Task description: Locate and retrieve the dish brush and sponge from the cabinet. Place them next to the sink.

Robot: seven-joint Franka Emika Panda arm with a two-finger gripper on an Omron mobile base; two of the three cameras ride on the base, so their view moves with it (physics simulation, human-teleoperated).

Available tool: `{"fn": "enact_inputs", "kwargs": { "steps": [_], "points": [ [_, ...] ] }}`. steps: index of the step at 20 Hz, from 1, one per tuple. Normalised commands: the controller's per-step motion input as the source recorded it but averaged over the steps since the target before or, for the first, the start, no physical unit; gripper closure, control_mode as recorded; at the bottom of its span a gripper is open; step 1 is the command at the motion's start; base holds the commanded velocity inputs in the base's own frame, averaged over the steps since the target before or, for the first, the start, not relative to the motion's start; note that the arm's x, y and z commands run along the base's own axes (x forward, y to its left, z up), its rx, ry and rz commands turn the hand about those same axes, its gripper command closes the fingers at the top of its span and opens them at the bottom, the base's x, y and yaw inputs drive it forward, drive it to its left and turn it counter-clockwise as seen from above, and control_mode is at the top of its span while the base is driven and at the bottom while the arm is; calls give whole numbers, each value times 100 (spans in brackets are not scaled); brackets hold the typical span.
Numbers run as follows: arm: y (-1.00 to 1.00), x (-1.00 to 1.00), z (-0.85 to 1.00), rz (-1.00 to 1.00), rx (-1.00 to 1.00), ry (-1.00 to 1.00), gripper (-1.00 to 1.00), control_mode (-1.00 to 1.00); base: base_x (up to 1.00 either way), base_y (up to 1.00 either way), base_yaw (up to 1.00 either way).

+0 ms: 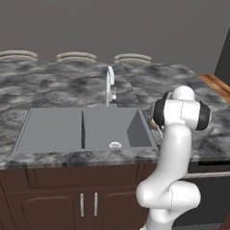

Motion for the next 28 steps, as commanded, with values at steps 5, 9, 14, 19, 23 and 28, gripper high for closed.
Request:
{"fn": "enact_inputs", "kwargs": {
  "steps": [5, 9, 14, 19, 23, 28],
  "points": [
    [2, 4, -28, 0, 2, -1, -100, -100, 0, 0, 0],
    [5, 1, 3, 1, -1, 4, -100, -100, 0, 0, 0],
    [7, -15, 27, -6, -2, 4, -100, -100, 0, 0, 0],
    [0, -46, 93, -6, 8, 9, -100, -100, 0, 0, 0],
    [25, -53, 69, 0, -5, -1, -100, -100, 0, 0, 0],
    [67, -36, 58, 0, -19, -2, -100, -100, 0, 0, 0]
  ]
}}
